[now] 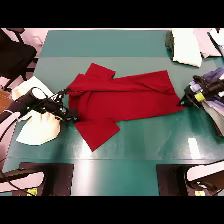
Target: Fold the shirts.
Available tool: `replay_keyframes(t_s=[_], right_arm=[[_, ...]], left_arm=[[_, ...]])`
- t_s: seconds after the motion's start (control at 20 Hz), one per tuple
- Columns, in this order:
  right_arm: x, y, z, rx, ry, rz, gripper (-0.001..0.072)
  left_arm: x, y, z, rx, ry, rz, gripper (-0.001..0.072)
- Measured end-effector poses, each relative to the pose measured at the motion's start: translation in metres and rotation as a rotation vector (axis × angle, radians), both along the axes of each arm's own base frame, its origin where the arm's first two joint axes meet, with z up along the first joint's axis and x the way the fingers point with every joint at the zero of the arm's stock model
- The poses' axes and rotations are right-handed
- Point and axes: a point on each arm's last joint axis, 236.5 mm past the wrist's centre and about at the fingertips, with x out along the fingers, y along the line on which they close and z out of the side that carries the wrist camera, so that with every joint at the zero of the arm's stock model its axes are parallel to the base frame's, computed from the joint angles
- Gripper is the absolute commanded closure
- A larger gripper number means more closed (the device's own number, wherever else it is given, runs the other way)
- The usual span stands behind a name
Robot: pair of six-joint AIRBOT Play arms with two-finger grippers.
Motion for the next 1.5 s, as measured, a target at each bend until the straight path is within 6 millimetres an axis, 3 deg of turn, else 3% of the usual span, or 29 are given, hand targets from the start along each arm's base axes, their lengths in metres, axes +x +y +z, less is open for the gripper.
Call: replay_keyframes(t_s=[0.2,0.5,0.55,0.6,0.65,0.7,1.0,1.25,1.35,1.4,1.45,1.5], right_arm=[[-0.051,-0.004,-0.004,-0.005,0.024,-0.058,0.0697],[-0.115,0.005,-0.012,-0.033,0.050,-0.089,0.0696],[-0.122,0.006,-0.014,-0.045,0.046,-0.093,0.0696],[-0.126,0.006,-0.017,-0.056,0.037,-0.104,0.0676],[-0.129,0.005,-0.019,-0.067,0.023,-0.119,0.0559],[-0.130,0.005,-0.020,-0.074,0.011,-0.131,0.0488],[-0.127,0.004,-0.023,-0.083,-0.036,-0.173,0.0472],[-0.123,0.002,-0.024,-0.094,-0.054,-0.185,0.0472],[-0.122,0.001,-0.025,-0.098,-0.058,-0.188,0.0472],[-0.122,0.001,-0.025,-0.099,-0.059,-0.188,0.0472],[-0.122,0.001,-0.025,-0.099,-0.060,-0.189,0.0472],[-0.122,0.001,-0.025,-0.099,-0.060,-0.189,0.0472]], left_arm=[[-0.022,0.004,-0.002,0.018,0.034,-0.027,0.0682],[-0.033,0.005,-0.003,0.017,0.056,-0.039,0.0679],[-0.034,0.004,-0.002,0.016,0.059,-0.043,0.0540],[-0.035,0.004,-0.002,0.014,0.061,-0.046,0.0326],[-0.036,0.003,-0.002,0.011,0.063,-0.049,0.0277],[-0.037,0.003,-0.001,0.009,0.066,-0.051,0.0275],[-0.055,0.004,-0.002,0.006,0.132,-0.073,0.0273],[-0.086,-0.006,-0.011,-0.047,0.225,-0.048,0.0280],[-0.086,-0.009,-0.013,-0.058,0.219,-0.024,0.0426],[-0.085,-0.009,-0.015,-0.058,0.211,-0.015,0.0426],[-0.083,-0.011,-0.015,-0.063,0.203,-0.004,0.0601],[-0.080,-0.011,-0.016,-0.061,0.189,0.007,0.0682]])
